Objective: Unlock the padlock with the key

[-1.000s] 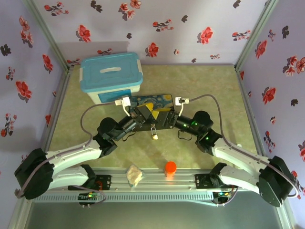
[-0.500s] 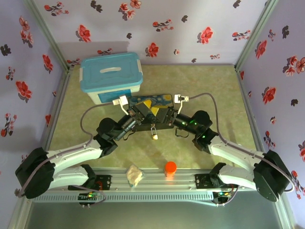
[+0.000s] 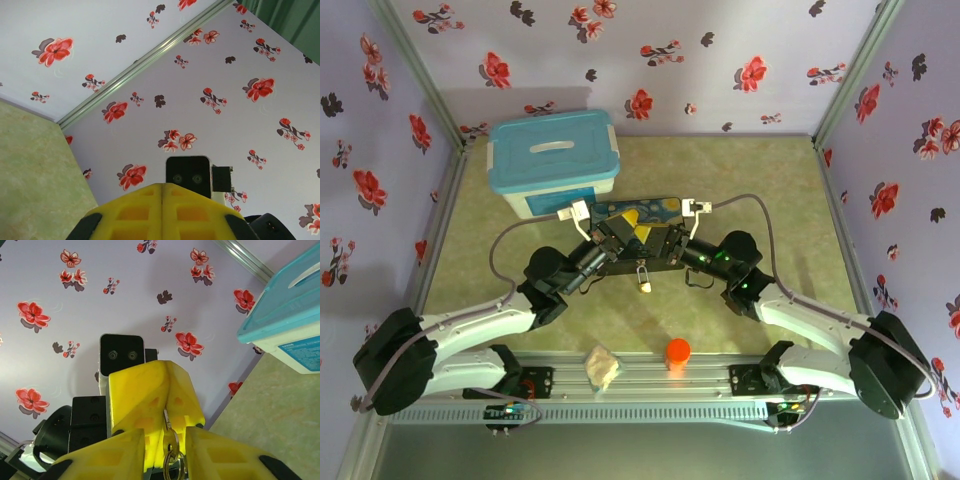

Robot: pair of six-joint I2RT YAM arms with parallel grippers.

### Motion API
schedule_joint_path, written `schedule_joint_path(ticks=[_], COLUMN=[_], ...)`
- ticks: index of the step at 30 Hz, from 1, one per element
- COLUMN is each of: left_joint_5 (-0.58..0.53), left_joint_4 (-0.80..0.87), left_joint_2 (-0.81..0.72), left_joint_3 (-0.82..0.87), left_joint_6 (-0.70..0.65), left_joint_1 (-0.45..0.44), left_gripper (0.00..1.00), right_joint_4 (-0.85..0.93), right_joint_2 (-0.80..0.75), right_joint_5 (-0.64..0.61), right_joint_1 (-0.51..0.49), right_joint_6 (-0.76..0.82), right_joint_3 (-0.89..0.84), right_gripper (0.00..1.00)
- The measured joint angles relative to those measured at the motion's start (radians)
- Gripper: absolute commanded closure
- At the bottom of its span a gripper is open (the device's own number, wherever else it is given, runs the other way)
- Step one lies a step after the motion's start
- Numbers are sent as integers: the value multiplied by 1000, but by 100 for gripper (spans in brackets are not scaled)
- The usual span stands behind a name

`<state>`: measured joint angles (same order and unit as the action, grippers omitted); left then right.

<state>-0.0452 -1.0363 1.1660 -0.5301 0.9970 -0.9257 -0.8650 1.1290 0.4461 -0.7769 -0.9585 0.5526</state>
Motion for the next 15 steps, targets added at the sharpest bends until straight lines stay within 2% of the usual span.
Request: schedule_joint_path(ticks=[7,13,14,15], left_joint_5=[-5,-6,-6,-6], left_joint_4=[-5,1,2,2], left_joint_2=[0,0,0,0], left_joint_3=[0,0,0,0], left_joint_6=[-1,-2,-3,-5], left_joint_1=[0,-3,-4,-4], left_gripper=[100,100,98,81], right_joint_4=[10,62,70,76], right_joint_2=[-3,-32,-36,-39], right_joint_5=[-6,-18,-19,-20], right_joint_1=[0,0,0,0], right_joint_6=[14,34,35,39], right_joint_3=[0,0,0,0], right_gripper=[96,100,100,100])
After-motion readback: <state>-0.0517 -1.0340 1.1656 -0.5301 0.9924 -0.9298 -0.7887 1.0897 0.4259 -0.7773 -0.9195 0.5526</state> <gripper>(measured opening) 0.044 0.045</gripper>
